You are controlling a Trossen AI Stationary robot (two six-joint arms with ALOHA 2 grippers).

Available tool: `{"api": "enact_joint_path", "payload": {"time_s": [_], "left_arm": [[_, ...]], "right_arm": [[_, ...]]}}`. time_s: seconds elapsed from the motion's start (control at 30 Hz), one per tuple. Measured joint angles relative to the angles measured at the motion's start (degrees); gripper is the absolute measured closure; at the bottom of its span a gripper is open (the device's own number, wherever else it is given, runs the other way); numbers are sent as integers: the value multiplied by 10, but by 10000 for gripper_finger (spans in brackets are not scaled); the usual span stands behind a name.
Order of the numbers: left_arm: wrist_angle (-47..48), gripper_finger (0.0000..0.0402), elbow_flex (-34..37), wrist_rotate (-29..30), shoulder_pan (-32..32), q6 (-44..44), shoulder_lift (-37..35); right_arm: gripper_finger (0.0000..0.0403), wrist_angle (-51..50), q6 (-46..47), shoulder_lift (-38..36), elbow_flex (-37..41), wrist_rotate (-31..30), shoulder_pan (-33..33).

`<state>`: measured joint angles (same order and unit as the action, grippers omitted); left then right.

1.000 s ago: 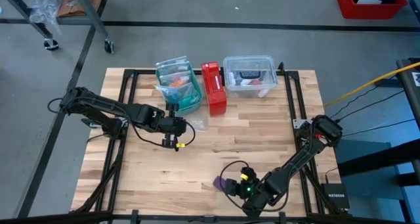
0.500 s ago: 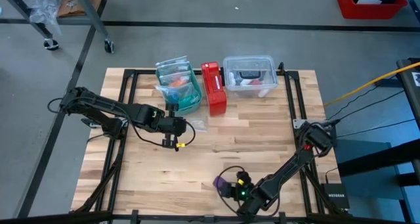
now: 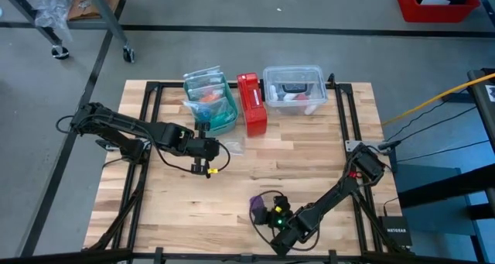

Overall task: Roll bandage
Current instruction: Put the purple bandage into the transparent zip bag

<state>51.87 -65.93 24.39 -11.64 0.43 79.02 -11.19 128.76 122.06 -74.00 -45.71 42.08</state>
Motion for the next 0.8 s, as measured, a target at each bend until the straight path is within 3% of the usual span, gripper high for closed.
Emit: {"api": "enact_joint_path", "payload": {"time_s": [0.33,0.6,0.8], "left_arm": [[1,401,0,0,0,0,0],[0,401,0,0,0,0,0],[0,401,0,0,0,0,0]], "right_arm": [[253,-7,-16,1,-26,-27,-10],[253,-111,44,1,-47,-23,-9],[253,-125,47,1,-48,-23,-28]]}}
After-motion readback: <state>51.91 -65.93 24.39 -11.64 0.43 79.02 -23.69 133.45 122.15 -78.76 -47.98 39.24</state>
